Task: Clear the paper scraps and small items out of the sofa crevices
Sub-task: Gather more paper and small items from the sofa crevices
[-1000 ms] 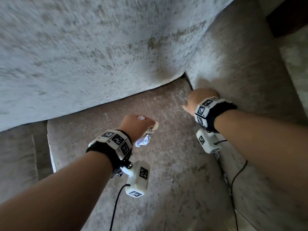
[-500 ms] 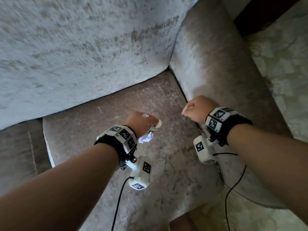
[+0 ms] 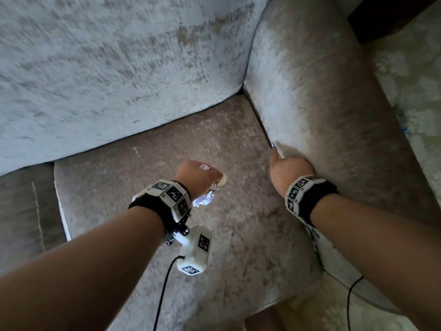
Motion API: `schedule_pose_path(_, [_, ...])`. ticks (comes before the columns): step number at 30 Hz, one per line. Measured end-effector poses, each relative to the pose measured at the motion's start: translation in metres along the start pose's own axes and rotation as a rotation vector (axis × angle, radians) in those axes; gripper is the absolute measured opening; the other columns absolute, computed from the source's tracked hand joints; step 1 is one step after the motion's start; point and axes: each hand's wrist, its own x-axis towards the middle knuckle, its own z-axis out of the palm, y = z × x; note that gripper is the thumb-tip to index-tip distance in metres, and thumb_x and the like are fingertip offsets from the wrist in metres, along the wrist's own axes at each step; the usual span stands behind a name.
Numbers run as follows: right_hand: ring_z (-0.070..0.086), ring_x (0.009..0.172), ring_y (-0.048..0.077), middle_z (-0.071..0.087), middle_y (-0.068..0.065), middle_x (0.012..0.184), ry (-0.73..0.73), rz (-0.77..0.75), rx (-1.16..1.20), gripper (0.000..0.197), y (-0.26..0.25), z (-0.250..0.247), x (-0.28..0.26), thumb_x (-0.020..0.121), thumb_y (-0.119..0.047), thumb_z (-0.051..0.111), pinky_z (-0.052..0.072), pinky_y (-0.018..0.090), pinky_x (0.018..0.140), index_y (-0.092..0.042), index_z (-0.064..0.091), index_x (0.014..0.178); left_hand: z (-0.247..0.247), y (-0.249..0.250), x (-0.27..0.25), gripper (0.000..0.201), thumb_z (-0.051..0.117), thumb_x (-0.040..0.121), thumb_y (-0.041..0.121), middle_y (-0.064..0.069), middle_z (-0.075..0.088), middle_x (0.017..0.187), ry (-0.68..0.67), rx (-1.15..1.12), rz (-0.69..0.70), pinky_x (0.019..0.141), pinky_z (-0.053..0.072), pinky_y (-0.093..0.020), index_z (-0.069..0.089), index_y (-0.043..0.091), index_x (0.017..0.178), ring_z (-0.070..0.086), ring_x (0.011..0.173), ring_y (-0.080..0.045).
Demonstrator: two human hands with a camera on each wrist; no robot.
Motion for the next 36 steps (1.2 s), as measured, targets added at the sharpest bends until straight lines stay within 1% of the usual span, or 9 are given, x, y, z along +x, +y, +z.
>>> schedule_pose_path(2, [0.067,0.090,0.027,0.070,0.013,0.105,-0.041,0.034,-0.054,0.058,-0.006,0.006,0.014,0.097,-0.010,0.038,0.045,0.033,0.066,0.004,0.019,0.150,0.000,-0.003,0.004,0.019,0.071,0.070,0.010,-0.011,0.064,0.069,0.000,0.002,-0.002,0.060,0.047,-0.029,0.070,-0.007,0.079,0.057,0.062,-0.019])
schedule_pose_path(6, [0.056,0.113,0.034,0.060,0.021,0.123,-0.049,0.238,0.369,0.049,-0.006,0.006,0.042,0.105,-0.030,0.022,0.041,0.035,0.088,0.002,0.052,0.128,0.001,-0.010,0.012,0.008,0.072,0.069,0.013,-0.010,0.073,0.072,-0.007,0.011,-0.008,0.067,0.056,-0.032,0.074,0.005,0.070,0.065,0.065,-0.017])
schedule_pose_path(10, [0.051,0.125,0.033,0.061,0.020,0.125,-0.105,0.130,0.081,0.048,-0.011,0.018,0.055,0.099,-0.004,0.033,0.048,0.038,0.090,0.007,0.027,0.146,0.000,-0.015,0.019,0.006,0.073,0.071,0.014,-0.007,0.075,0.075,-0.009,0.031,-0.022,0.068,0.056,-0.029,0.075,0.009,0.070,0.066,0.066,-0.014])
schedule_pose_path(12, [0.054,0.121,0.032,0.063,0.020,0.122,-0.088,0.092,-0.016,0.051,-0.010,0.018,0.055,0.097,0.000,0.034,0.049,0.039,0.087,0.008,0.025,0.146,-0.003,-0.015,0.020,0.005,0.073,0.071,0.012,-0.006,0.073,0.073,-0.008,0.008,-0.032,0.065,0.054,-0.027,0.076,0.008,0.072,0.065,0.066,-0.014])
schedule_pose_path(16, [0.064,0.109,0.024,0.068,0.011,0.115,-0.107,-0.034,-0.230,0.038,-0.009,0.007,0.051,0.095,-0.002,0.040,0.049,0.034,0.089,-0.001,0.051,0.132,-0.013,-0.015,0.019,0.005,0.075,0.070,0.013,-0.009,0.075,0.076,-0.008,-0.010,-0.041,0.061,0.053,-0.025,0.076,0.008,0.071,0.064,0.063,-0.014])
schedule_pose_path(22, [0.062,0.112,0.022,0.067,0.005,0.118,-0.246,-0.051,-0.251,0.036,-0.013,-0.012,0.042,0.096,-0.005,0.039,0.050,0.036,0.087,-0.011,0.064,0.121,-0.028,-0.018,0.015,0.006,0.072,0.071,0.013,-0.008,0.072,0.073,-0.012,-0.032,-0.009,0.057,0.052,-0.023,0.074,0.008,0.070,0.063,0.063,-0.012])
schedule_pose_path(27, [0.060,0.116,0.018,0.067,0.001,0.120,-0.189,-0.041,-0.257,0.035,-0.012,-0.015,0.033,0.097,-0.008,0.039,0.042,0.033,0.098,-0.015,0.066,0.118,-0.033,-0.025,0.006,0.005,0.073,0.069,0.012,-0.005,0.071,0.068,-0.022,-0.054,-0.006,0.061,0.052,-0.025,0.074,0.009,0.065,0.063,0.062,-0.013])
schedule_pose_path(33, [0.066,0.106,0.016,0.073,0.002,0.106,-0.052,-0.020,-0.322,0.032,-0.016,-0.002,0.035,0.096,-0.014,0.043,0.046,0.031,0.095,-0.015,0.071,0.111,-0.050,-0.034,-0.008,0.009,0.071,0.072,0.011,-0.002,0.070,0.065,-0.034,-0.082,-0.018,0.052,0.047,-0.019,0.074,0.011,0.064,0.062,0.057,-0.010])
schedule_pose_path(36, [0.068,0.102,0.017,0.075,0.003,0.098,0.002,-0.006,-0.379,0.031,-0.016,0.007,0.038,0.093,-0.017,0.046,0.048,0.031,0.097,-0.013,0.073,0.108,-0.059,-0.047,-0.011,0.008,0.070,0.070,0.010,-0.004,0.066,0.065,-0.041,-0.105,-0.035,0.052,0.047,-0.019,0.073,0.003,0.070,0.059,0.058,-0.012])
